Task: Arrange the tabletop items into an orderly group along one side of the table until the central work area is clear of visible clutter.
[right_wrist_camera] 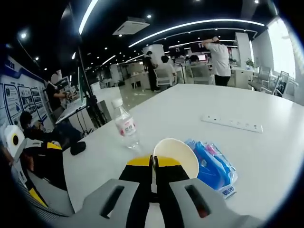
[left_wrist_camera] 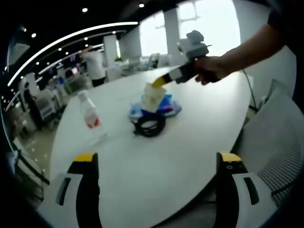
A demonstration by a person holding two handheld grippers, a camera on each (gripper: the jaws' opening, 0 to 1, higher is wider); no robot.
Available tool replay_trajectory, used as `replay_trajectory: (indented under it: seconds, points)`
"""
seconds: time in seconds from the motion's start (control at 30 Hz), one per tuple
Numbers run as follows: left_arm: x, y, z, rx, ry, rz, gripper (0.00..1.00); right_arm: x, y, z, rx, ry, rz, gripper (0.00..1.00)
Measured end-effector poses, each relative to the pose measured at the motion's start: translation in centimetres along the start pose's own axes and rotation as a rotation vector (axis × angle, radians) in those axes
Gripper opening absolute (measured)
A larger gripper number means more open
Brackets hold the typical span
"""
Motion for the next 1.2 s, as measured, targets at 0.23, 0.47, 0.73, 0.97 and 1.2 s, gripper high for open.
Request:
replay_trajectory:
  seconds: [0.23,0.47,0.73,0.97,1.2]
  points:
    - [0.1,0.0,0.0,0.000,0.012,0.007,0.99,-0.1,-1.0,-0.2,-0.011,0.026,0.013,0.00]
    - [0.2,-0.1,0.0,-0.001,0.010,0.018,0.99,-0.9,-2.1,0.0,-0.032,0.056,0.005,0.00]
    - [0.2,0.0,0.1,-0.010,0.011,0.018,0.99,-1.5,-3.5,0.3,-0.069,0.115,0.016,0.00]
    - [0.3,0.0,0.1,-0.010,0.012,0.028,0.99,-1.9,-4.7,0.8,-0.109,0.174,0.026,0.00]
    - [0.4,0.1,0.2,-0.011,0.008,0.035,0.98,-1.8,-5.8,1.3,-0.140,0.212,0.039,0.00]
Point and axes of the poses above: the point that each gripper's makers call its tool centre point, and the gripper's own axes: y roughly backward along the fingers, z roughly to its left, x roughly out of its underside, the point moved 7 cm from there along y, roughly backward along the fingers, and after that the axes turned 15 degrees about -z, right-handed, at the moved point
